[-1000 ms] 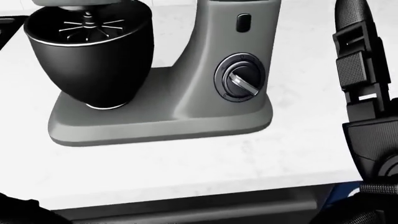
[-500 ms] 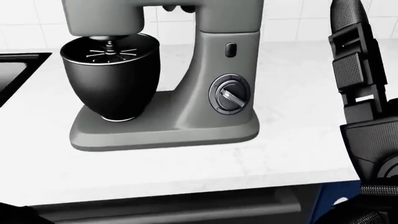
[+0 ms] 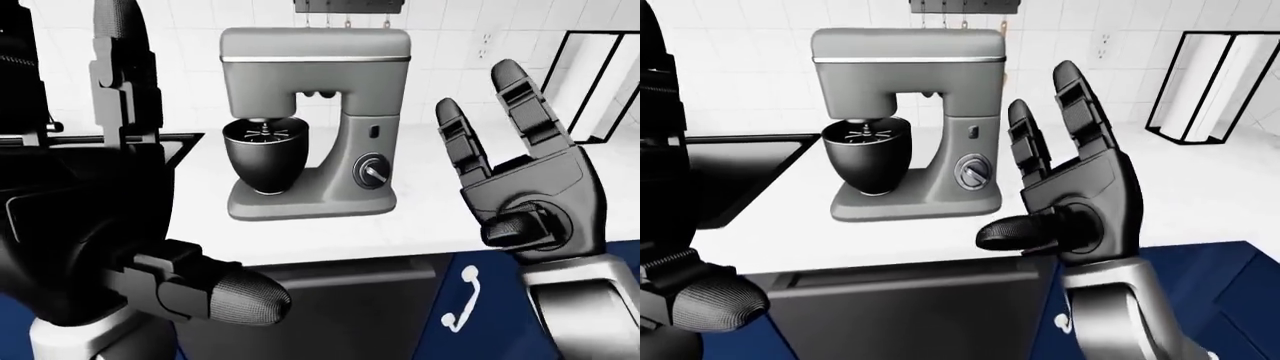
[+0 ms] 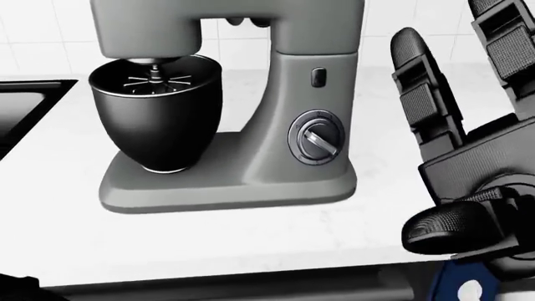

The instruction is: Open the stand mixer head.

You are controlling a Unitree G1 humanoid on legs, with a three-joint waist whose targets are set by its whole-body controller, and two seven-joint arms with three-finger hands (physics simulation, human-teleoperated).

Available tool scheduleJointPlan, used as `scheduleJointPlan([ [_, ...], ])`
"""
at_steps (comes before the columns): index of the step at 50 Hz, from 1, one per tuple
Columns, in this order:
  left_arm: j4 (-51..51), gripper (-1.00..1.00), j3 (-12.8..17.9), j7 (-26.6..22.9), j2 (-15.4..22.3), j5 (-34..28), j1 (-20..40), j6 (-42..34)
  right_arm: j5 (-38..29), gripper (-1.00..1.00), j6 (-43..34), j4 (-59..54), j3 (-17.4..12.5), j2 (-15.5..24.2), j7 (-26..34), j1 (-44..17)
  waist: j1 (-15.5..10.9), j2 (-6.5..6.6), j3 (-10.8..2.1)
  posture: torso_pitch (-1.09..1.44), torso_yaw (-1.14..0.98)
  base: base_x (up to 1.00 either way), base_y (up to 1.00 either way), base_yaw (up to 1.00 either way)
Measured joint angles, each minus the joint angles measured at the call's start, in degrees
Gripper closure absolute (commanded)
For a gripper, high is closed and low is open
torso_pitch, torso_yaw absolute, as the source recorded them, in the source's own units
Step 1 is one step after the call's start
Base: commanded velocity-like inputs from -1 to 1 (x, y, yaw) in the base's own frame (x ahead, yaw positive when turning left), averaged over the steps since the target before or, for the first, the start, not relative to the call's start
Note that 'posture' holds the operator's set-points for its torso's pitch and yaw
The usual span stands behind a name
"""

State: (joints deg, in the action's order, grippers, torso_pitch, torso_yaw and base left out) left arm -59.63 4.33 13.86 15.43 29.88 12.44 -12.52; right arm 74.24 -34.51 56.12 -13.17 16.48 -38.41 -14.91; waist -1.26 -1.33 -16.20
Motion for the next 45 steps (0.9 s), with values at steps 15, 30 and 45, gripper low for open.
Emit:
scheduleJointPlan([
  [15, 0.2, -1.0, 0.9, -0.3, -1.1, -0.4, 0.5, -1.1, -5.1, -1.0, -4.5, -5.1, 3.0, -5.0, 1.3, 2.7, -0.5, 0.08, -0.53, -0.41, 0.0, 0.0, 0.0, 0.0],
  [30, -0.1, -1.0, 1.1, -0.5, -1.2, -0.3, 0.3, -1.0, -7.7, -1.0, -6.1, -5.5, 5.3, -7.5, 3.1, 2.9, -0.3, 0.01, -0.95, -0.41, 0.0, 0.0, 0.0, 0.0],
  [45, -0.1, -1.0, 1.2, -0.8, -1.6, -0.5, 0.4, -1.2, -8.5, -1.0, -6.8, -4.9, 7.1, -8.8, 2.7, 1.5, 0.0, 0.15, -0.82, -0.41, 0.0, 0.0, 0.0, 0.0],
])
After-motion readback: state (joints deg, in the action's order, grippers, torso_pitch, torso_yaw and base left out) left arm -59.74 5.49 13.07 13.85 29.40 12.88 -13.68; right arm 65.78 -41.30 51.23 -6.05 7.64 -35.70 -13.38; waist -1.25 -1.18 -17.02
